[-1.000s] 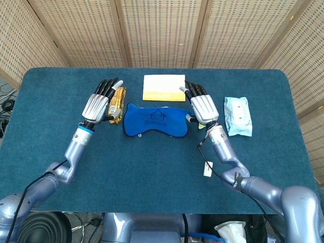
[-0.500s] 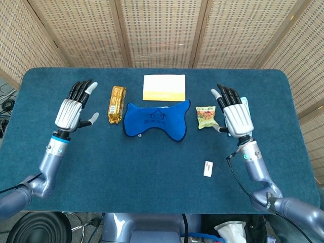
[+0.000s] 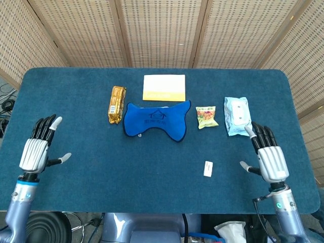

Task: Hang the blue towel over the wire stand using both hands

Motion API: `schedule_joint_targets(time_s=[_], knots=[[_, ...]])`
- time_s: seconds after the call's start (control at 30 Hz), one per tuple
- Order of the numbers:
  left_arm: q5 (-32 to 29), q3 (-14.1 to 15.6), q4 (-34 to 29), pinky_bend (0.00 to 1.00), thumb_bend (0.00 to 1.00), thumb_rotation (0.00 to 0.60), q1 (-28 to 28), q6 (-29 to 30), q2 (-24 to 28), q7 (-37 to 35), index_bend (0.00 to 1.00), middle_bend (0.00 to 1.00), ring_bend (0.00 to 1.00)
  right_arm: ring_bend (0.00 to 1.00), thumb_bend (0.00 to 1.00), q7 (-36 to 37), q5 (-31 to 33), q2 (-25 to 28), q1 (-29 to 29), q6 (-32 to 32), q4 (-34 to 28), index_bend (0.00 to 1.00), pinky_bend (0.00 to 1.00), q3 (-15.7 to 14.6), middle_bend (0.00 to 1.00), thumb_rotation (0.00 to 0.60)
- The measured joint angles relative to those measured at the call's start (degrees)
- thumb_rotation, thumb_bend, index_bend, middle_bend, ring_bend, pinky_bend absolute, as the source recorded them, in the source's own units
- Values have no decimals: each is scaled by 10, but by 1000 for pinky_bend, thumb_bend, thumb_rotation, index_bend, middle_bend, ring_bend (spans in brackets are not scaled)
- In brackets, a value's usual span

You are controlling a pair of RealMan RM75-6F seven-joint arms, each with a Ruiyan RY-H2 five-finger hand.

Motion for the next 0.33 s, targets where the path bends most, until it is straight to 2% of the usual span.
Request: schedule_joint_targets(time_s=[0.2, 0.33], knots=[[-5, 41, -94, 0, 0, 600, 62, 29, 54, 61, 0, 0, 0, 0, 0, -13, -34, 20, -63, 61, -49, 0, 0, -31, 0, 600], [1, 51, -117, 0, 0, 600, 90, 48, 66, 62, 0, 0, 0, 0, 0, -26, -67, 29, -100, 97, -75, 0, 0, -48, 0, 600]])
